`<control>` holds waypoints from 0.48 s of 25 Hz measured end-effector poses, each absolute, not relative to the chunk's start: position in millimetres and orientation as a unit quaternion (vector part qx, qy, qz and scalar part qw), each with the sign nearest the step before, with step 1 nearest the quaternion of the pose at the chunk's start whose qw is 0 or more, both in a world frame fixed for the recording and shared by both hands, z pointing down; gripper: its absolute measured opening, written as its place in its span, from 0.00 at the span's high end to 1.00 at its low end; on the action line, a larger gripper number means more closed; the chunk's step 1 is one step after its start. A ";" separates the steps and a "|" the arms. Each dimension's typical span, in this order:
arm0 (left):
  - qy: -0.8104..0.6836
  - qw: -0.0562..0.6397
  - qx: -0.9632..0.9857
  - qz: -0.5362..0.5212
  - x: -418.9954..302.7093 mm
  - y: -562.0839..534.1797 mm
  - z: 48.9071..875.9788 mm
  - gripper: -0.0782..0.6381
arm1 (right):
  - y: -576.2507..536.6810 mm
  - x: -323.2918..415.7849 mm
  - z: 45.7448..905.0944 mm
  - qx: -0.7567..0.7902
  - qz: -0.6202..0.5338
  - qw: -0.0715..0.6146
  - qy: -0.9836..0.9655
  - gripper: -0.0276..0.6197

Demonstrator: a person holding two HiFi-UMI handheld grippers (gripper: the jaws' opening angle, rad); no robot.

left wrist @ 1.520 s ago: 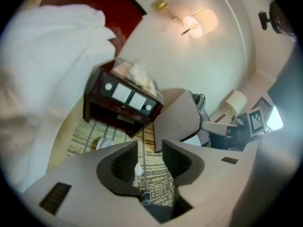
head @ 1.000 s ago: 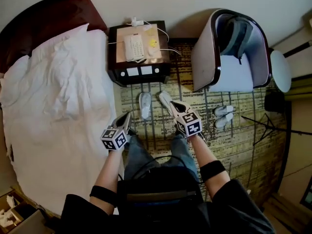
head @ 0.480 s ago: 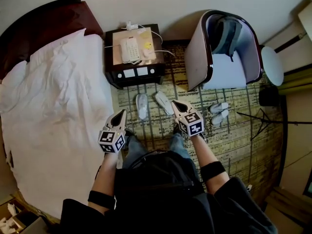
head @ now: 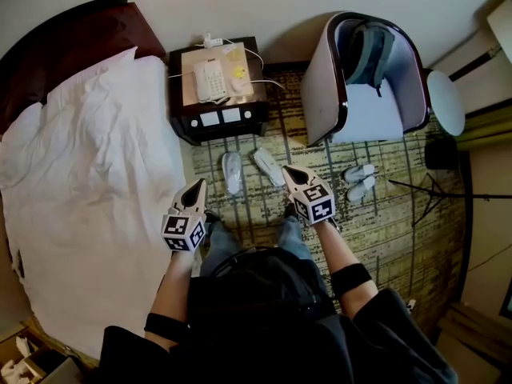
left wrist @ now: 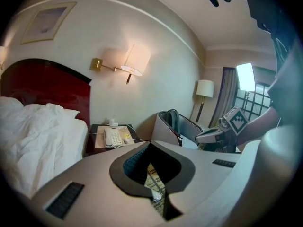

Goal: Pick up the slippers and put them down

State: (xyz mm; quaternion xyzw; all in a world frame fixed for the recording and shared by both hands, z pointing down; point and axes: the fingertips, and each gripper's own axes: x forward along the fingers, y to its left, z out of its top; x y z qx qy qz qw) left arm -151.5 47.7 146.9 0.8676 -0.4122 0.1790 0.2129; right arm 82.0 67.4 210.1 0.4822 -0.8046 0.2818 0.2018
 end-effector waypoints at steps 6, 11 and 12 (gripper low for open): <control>-0.406 0.207 0.873 0.175 -147.6 44.1 143.5 0.89 | 65.0 77.2 211.2 0.478 0.281 0.204 -0.806 0.95; -0.402 0.210 0.873 0.178 -145.1 42.5 147.1 0.89 | 65.0 75.7 216.1 0.474 0.286 0.209 -0.806 0.95; -0.401 0.212 0.873 0.178 -144.9 42.3 148.9 0.89 | 64.7 75.5 218.0 0.474 0.286 0.209 -0.806 0.95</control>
